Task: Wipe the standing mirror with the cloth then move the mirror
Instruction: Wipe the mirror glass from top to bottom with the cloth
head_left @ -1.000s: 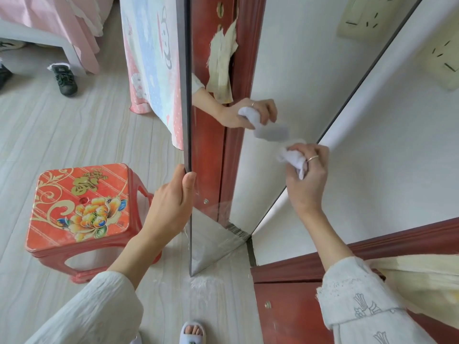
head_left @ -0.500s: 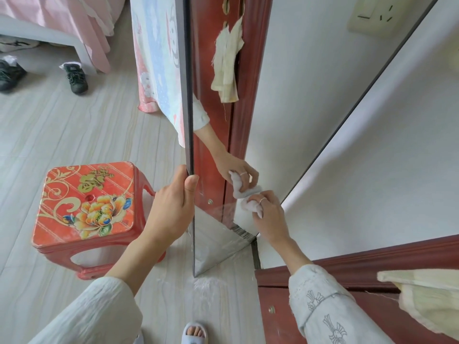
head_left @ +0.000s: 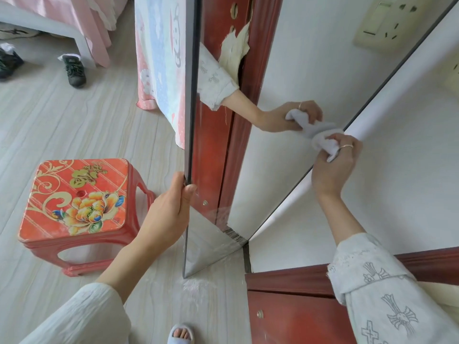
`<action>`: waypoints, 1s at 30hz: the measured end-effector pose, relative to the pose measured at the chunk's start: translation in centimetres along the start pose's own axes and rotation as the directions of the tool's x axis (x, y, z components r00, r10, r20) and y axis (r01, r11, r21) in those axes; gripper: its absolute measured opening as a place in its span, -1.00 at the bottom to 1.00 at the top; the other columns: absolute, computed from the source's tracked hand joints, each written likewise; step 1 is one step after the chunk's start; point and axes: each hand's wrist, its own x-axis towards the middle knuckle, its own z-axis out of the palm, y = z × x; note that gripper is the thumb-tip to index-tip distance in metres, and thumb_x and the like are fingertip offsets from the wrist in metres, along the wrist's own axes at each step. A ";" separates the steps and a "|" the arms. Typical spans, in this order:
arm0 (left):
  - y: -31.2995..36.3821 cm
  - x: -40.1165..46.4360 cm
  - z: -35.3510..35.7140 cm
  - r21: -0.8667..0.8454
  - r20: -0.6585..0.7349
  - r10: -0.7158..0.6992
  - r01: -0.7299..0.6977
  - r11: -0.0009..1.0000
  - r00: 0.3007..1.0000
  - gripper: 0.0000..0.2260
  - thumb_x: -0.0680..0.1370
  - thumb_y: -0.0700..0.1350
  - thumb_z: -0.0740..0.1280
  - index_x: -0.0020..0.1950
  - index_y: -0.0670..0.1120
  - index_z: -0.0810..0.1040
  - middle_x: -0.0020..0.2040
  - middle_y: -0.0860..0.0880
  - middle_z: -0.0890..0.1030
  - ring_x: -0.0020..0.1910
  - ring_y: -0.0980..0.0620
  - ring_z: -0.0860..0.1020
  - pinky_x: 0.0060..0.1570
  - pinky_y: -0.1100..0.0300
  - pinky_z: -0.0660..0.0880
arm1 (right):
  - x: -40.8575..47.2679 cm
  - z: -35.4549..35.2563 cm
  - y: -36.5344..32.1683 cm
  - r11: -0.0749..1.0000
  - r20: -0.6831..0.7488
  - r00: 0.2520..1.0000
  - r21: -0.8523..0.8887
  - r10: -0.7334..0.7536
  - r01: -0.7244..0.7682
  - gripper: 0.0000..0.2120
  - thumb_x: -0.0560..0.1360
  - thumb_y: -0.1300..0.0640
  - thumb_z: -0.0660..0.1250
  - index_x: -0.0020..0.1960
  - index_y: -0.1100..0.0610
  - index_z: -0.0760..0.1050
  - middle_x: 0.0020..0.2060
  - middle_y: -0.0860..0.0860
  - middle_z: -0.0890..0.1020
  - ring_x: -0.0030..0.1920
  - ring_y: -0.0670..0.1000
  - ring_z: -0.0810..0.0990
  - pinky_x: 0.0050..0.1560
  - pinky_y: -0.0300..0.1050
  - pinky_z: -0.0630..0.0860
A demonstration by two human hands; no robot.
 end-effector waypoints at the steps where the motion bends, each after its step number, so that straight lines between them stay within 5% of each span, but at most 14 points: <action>1: 0.0 0.0 0.1 -0.004 -0.003 -0.005 0.005 1.000 1.000 -0.77 0.51 0.12 -0.08 -0.21 0.01 0.19 -0.48 0.01 0.27 -0.53 0.01 0.24 -0.38 0.06 0.31 | 0.0 0.5 -0.2 0.999 0.002 0.999 0.009 0.033 -0.033 -0.77 0.38 0.36 0.13 -0.03 0.35 0.48 -0.09 -0.12 0.36 -0.06 -0.01 0.37 -0.06 -0.58 0.26; 4: -0.1 0.2 0.1 -0.037 0.001 0.001 -0.001 0.999 1.000 -0.78 0.51 0.12 -0.06 -0.22 0.02 0.19 -0.49 0.01 0.26 -0.54 0.03 0.23 -0.41 0.06 0.27 | -1.9 1.4 0.5 0.988 0.025 0.988 -0.027 0.155 -0.154 -0.75 0.46 0.34 0.16 0.11 0.32 0.45 -0.16 -0.26 0.34 -0.09 -0.14 0.28 -0.12 -0.59 0.24; 8: -0.5 0.5 -0.2 -0.057 0.005 0.011 -0.011 0.998 1.000 -0.65 0.52 0.11 -0.04 -0.13 -0.18 0.24 -0.48 -0.02 0.27 -0.52 0.04 0.25 -0.48 0.07 0.20 | -7.6 2.4 2.8 0.954 0.230 0.932 -0.172 0.280 -0.245 -0.75 0.46 0.35 0.21 0.12 0.29 0.46 0.11 0.15 0.45 0.08 0.09 0.41 0.00 -0.35 0.25; 11: -0.5 0.4 -0.4 -0.074 0.015 0.025 -0.024 0.997 1.000 -0.69 0.51 0.10 -0.04 -0.16 -0.14 0.23 -0.49 0.01 0.26 -0.54 0.04 0.25 -0.50 0.11 0.18 | -11.5 3.1 5.1 0.951 0.379 0.885 -0.247 0.270 -0.184 -0.77 0.41 0.45 0.23 0.05 0.35 0.50 0.11 0.21 0.44 0.11 0.18 0.47 0.05 -0.21 0.33; 16: -0.1 0.1 -0.2 -0.061 0.032 0.010 -0.008 0.998 0.999 -0.77 0.51 0.09 -0.04 -0.25 -0.01 0.16 -0.50 0.04 0.25 -0.58 0.08 0.28 -0.51 0.19 0.17 | -12.2 2.4 7.6 0.908 0.563 0.725 -0.356 0.397 -0.221 -0.71 0.42 0.47 0.15 0.06 0.30 0.52 0.11 0.21 0.47 0.08 0.16 0.51 0.03 -0.30 0.29; 20: 0.0 0.0 -0.2 -0.065 0.015 -0.003 0.004 0.998 1.000 -0.78 0.51 0.11 -0.05 -0.25 0.02 0.17 -0.49 0.02 0.26 -0.54 0.06 0.28 -0.49 0.12 0.18 | -8.6 1.2 7.8 0.897 0.424 0.794 -0.273 0.436 -0.346 -0.82 0.35 0.36 0.20 -0.16 0.17 0.52 -0.04 0.22 0.53 -0.05 0.13 0.56 -0.03 -0.21 0.41; 23: 0.0 0.1 -0.2 -0.083 0.004 -0.010 0.010 0.997 1.000 -0.76 0.51 0.11 -0.04 -0.23 -0.02 0.19 -0.49 0.02 0.26 -0.54 0.07 0.28 -0.49 0.12 0.18 | -4.5 0.4 5.9 0.913 0.170 0.900 -0.155 0.401 -0.377 -0.73 0.36 0.43 0.12 -0.22 0.08 0.42 -0.06 0.18 0.49 -0.14 0.02 0.44 -0.07 -0.30 0.32; 26: 0.0 -0.1 -0.1 -0.096 -0.011 0.001 -0.002 0.995 1.000 -0.73 0.51 0.10 -0.03 -0.18 -0.08 0.23 -0.48 0.01 0.27 -0.52 0.06 0.27 -0.49 0.11 0.18 | -0.8 0.0 2.7 0.936 0.014 0.937 0.014 0.350 -0.350 -0.63 0.43 0.40 0.09 -0.23 -0.09 0.31 -0.19 -0.19 0.40 -0.25 -0.29 0.37 -0.10 -0.37 0.33; 28: 0.0 -0.1 0.1 -0.103 -0.023 0.010 -0.012 0.995 1.000 -0.74 0.51 0.09 -0.03 -0.19 -0.07 0.24 -0.47 0.00 0.26 -0.51 0.06 0.27 -0.48 0.09 0.18 | 0.5 0.8 1.1 0.893 -0.015 0.937 0.309 0.349 -0.327 -0.63 0.42 0.44 0.07 -0.35 -0.01 0.31 -0.35 -0.21 0.37 -0.37 -0.34 0.37 -0.20 -0.44 0.31; 30: -0.2 -0.1 0.1 -0.112 -0.031 0.013 -0.016 0.994 0.999 -0.77 0.52 0.10 -0.02 -0.23 -0.01 0.21 -0.47 -0.02 0.26 -0.52 0.05 0.25 -0.49 0.08 0.17 | 0.8 1.6 0.3 0.876 -0.085 0.942 0.403 0.325 -0.266 -0.64 0.38 0.47 0.06 -0.45 0.11 0.29 -0.43 -0.18 0.36 -0.43 -0.27 0.34 -0.27 -0.42 0.30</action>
